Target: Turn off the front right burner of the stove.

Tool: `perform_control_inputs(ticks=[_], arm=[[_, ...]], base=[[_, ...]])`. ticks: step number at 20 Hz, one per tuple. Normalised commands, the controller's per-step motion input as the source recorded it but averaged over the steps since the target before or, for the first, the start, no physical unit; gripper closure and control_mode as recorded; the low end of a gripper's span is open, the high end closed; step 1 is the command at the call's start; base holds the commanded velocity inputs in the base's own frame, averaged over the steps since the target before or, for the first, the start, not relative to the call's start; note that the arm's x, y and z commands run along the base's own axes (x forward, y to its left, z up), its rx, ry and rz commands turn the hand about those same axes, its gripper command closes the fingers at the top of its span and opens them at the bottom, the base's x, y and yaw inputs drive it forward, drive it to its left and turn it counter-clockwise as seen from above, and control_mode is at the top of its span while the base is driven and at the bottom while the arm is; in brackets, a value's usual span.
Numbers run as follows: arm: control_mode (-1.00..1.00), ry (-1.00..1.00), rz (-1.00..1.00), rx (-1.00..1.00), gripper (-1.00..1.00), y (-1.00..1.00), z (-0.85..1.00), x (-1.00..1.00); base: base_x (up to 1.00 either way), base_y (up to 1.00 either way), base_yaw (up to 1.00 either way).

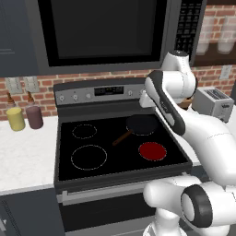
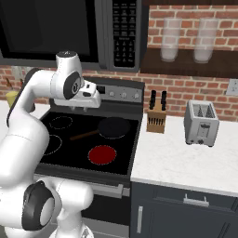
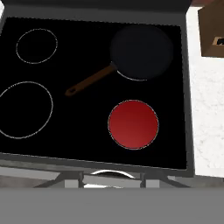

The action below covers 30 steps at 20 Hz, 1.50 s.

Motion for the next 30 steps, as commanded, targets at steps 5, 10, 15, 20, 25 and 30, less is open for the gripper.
perform_control_inputs(ticks=[5, 10, 15, 20, 25, 30], arm=[[-1.00, -0.01, 0.00, 0.00, -1.00, 0.00, 0.00, -0.18], [-1.00, 0.00, 0.00, 0.00, -1.00, -0.18, -0.27, -0.24], [-1.00, -0.07, 0.00, 0.00, -1.00, -0.75, -0.69, -0.40], [-1.00, -0.60, 0.00, 0.00, -1.00, -0.74, -0.37, -0.33], [-1.00, -0.59, 0.00, 0.00, -1.00, -0.38, -0.13, -0.09], [-1.00, -0.46, 0.00, 0.00, -1.00, -0.01, 0.01, 0.03]], base=[[0.00, 0.00, 0.00], [0.00, 0.00, 0.00], [0.00, 0.00, 0.00], [0.00, 0.00, 0.00], [0.00, 0.00, 0.00], [0.00, 0.00, 0.00]])
